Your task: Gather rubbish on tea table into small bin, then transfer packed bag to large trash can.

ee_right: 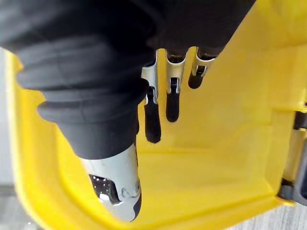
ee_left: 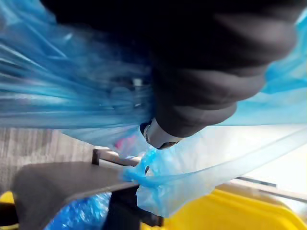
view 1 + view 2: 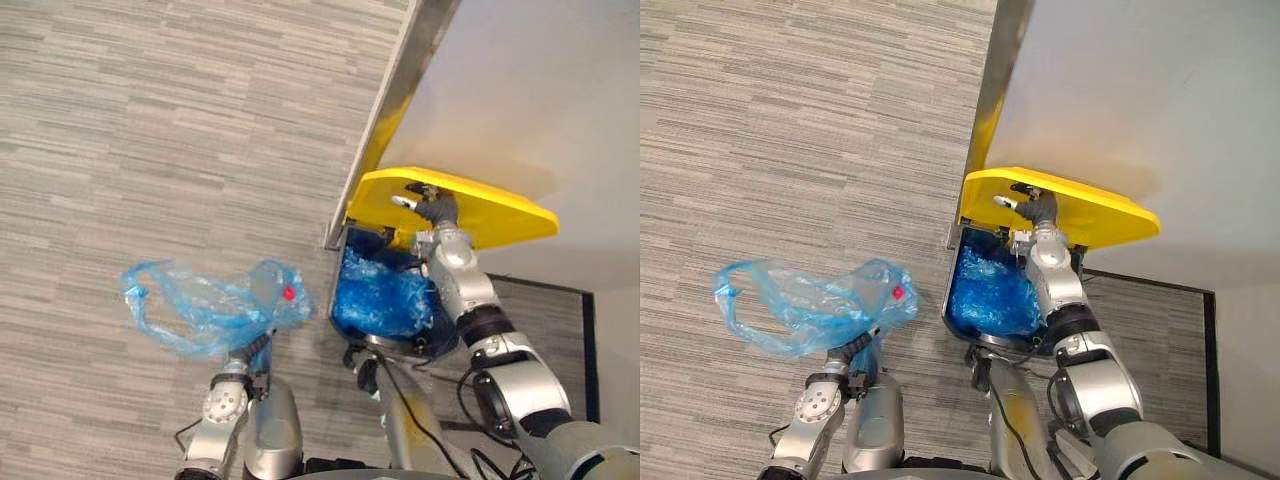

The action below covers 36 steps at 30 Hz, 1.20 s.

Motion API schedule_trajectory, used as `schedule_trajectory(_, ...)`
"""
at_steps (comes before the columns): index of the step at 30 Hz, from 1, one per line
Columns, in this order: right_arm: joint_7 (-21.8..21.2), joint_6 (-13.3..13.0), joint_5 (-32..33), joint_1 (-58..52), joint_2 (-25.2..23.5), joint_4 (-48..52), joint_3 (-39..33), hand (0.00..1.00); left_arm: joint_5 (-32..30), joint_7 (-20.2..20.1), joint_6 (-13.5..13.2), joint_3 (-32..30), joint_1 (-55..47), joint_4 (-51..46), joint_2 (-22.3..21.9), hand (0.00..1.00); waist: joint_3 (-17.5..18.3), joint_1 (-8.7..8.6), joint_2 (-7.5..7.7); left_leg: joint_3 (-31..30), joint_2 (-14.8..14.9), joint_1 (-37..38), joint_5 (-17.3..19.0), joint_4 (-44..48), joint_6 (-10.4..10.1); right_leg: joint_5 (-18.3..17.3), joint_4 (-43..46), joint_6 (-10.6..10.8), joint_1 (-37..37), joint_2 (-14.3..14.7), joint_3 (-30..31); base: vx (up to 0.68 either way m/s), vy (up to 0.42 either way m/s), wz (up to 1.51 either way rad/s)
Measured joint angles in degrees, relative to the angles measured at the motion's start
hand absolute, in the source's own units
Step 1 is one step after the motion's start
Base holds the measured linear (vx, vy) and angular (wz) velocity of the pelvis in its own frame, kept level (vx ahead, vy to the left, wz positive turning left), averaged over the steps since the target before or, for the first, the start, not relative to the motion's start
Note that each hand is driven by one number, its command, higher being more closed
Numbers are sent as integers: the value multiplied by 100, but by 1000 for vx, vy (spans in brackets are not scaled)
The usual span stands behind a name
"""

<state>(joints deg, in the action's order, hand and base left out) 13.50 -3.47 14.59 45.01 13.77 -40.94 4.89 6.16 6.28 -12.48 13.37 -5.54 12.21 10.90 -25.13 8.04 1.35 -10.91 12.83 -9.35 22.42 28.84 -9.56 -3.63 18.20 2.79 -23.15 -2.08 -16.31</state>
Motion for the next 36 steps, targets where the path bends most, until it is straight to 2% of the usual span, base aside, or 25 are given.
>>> schedule_trajectory(4,-44,60,-217,120,5,-243,28,0,43,-130,-63,486,482,-517,131,100,-2,-24,0,12,-14,-64,24,139,39,218,-308,133,142,25,19,-82,21,0)
schedule_trajectory(7,-138,164,-399,206,20,-246,28,0,94,-130,-139,751,1139,-619,128,100,-20,-139,-7,71,-71,-217,113,460,104,434,-471,151,144,48,127,-70,51,-14)
schedule_trajectory(10,-150,169,-432,256,35,-246,34,0,93,-107,-143,863,1627,-619,111,100,-28,-186,-14,221,-48,-288,249,767,124,601,-576,133,143,131,283,-86,97,-38)
schedule_trajectory(16,-289,206,-581,733,305,-244,302,0,89,171,-149,888,2802,-513,130,100,-261,-425,-61,606,-57,-406,555,1302,324,922,-819,182,126,195,679,-95,112,-33)
schedule_trajectory(20,-365,205,-585,1039,378,-241,466,0,89,280,-142,993,3648,534,127,100,-374,-599,-116,630,-65,-700,636,1557,337,1013,-830,150,-83,214,708,-95,83,-10)
schedule_trajectory(23,-361,187,-621,1290,381,-240,484,0,30,330,-14,1191,4180,1617,101,100,-419,-744,-136,611,-70,-1007,657,1698,355,1050,-801,152,-340,220,703,-52,56,-6)
schedule_trajectory(27,-234,155,-622,1373,410,-134,481,0,-235,387,229,1342,4741,2802,-102,100,-461,-850,-165,562,-46,-1414,708,1855,332,1080,-708,130,-721,243,679,-11,22,-4)
schedule_trajectory(32,-84,100,-622,1589,410,-23,458,0,-255,386,357,1348,5286,3568,-120,100,-536,-964,-167,573,15,-1894,809,2153,324,1108,-590,72,-1198,303,701,14,27,-12)
schedule_trajectory(36,9,66,-627,1588,333,-19,460,0,-252,405,391,1287,5464,3585,-117,100,-541,-985,-165,703,30,-2036,872,2196,342,1110,-541,69,-1437,321,833,32,29,-20)
